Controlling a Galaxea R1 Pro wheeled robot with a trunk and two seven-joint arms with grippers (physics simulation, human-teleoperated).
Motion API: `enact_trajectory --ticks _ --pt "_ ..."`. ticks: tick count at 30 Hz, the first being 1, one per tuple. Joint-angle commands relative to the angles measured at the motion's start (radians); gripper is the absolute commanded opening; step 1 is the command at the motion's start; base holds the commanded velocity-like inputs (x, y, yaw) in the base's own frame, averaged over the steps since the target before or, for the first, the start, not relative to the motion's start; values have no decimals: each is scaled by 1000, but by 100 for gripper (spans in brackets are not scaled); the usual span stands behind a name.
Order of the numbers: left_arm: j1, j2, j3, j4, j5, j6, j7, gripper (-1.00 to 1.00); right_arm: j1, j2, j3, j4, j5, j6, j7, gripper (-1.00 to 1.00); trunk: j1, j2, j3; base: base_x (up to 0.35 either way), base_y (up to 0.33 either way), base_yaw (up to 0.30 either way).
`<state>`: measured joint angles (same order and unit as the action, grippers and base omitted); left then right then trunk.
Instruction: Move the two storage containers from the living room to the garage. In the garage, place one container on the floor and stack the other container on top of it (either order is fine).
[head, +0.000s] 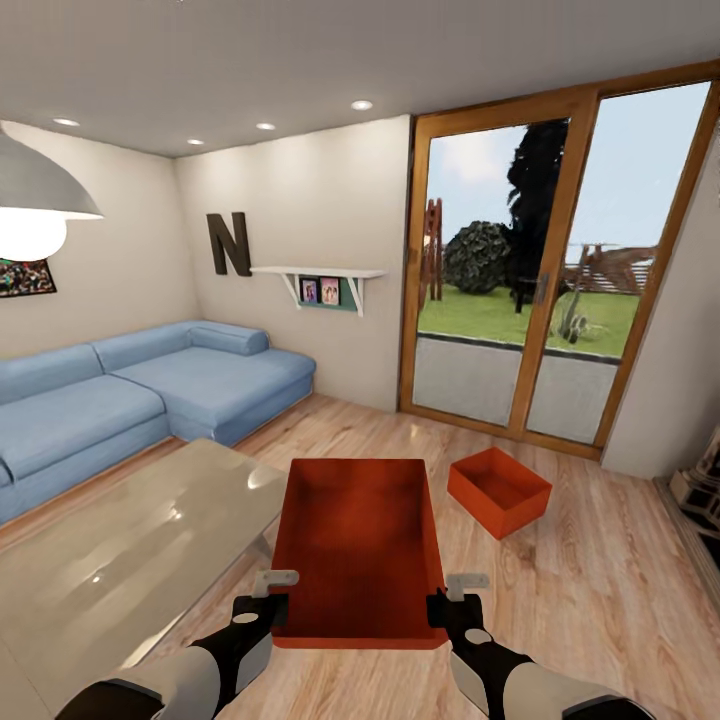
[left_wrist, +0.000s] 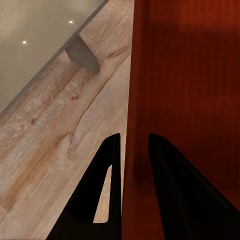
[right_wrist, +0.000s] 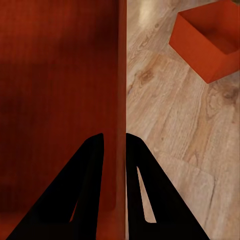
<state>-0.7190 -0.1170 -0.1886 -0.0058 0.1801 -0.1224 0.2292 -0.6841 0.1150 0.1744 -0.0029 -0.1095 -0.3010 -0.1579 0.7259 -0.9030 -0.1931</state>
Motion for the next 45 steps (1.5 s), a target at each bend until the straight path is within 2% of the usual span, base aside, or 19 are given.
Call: enact_trajectory --ticks 1,16,45 --pt "0 16 55 4 24 -5 16 -100 -1 0 -50 -2 -17 -45 -5 -100 0 -1 0 0 0 0" --pt "0 16 55 4 24 -6 18 -100 -2 0 -50 -2 -19 -44 -5 -100 0 -1 23 0 0 0" --pt "0 17 55 4 24 -6 16 -100 -1 0 -50 -2 -24 -44 -5 -100 0 -1 25 0 0 13"
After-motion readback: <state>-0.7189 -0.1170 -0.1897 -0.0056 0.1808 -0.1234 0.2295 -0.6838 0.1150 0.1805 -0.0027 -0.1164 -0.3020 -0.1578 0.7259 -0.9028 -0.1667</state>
